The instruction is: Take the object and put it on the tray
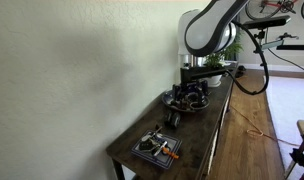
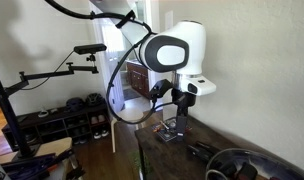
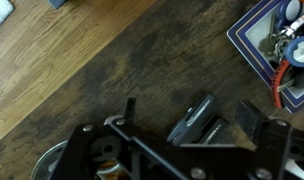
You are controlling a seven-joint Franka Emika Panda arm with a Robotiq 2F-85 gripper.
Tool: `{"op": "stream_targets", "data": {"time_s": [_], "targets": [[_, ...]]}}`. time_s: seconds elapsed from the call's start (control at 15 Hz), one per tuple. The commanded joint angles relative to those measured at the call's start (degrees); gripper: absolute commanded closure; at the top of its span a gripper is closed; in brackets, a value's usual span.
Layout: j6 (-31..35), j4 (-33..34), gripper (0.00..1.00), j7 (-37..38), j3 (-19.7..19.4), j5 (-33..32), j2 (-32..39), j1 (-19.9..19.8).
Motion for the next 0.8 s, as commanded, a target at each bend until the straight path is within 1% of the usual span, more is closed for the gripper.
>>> {"op": "stream_targets", "data": {"time_s": [0.0, 0.13, 0.27, 0.73], "targets": [[-0.17, 0.12, 0.0, -0.2, -0.74, 0.3, 0.02, 0.71], [-0.17, 0.14, 0.0, -0.17, -0.75, 0.3, 0.03, 0.71], [-0.03, 0.76, 0.0, 1.39, -1.06, 0.45, 1.32, 0.85], [0.58, 4.45, 0.0, 7.23, -2.7, -0.08, 7.15, 1.58]]}}
